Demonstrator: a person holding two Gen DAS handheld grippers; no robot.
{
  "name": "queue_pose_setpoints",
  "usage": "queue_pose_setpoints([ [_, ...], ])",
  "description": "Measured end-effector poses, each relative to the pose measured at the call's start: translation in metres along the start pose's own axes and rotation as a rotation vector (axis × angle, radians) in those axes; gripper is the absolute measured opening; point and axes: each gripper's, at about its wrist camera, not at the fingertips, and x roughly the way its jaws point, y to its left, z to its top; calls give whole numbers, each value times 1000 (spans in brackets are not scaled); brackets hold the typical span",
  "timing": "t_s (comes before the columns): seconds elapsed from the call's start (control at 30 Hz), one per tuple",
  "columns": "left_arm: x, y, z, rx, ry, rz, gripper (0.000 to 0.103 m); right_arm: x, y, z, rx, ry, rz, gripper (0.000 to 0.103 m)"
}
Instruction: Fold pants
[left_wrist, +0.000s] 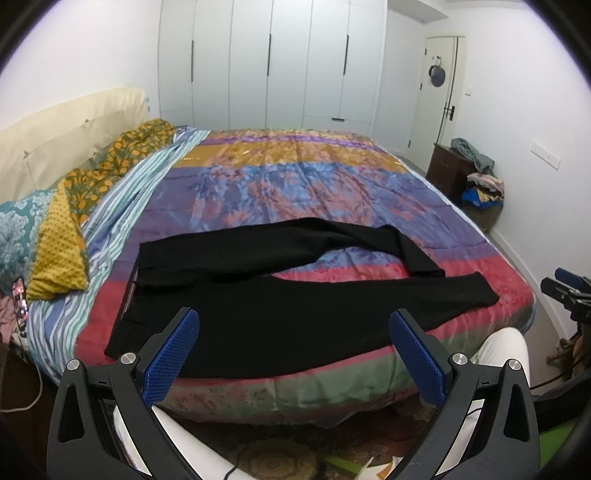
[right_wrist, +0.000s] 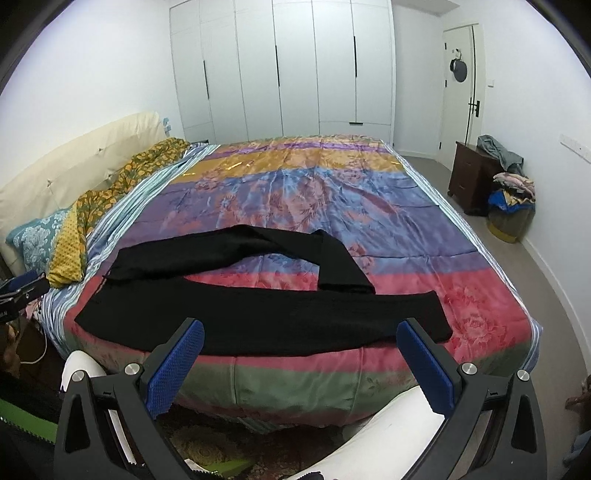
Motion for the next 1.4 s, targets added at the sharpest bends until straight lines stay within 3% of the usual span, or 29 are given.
queue_pose_setpoints([
  [0.27, -3, 0, 1, 8, -22, -3, 103, 2, 2, -2, 17, 28, 17, 103],
  [1.4, -2, 0, -3, -4, -20, -10, 103, 4, -2, -6, 39, 7, 5, 103],
])
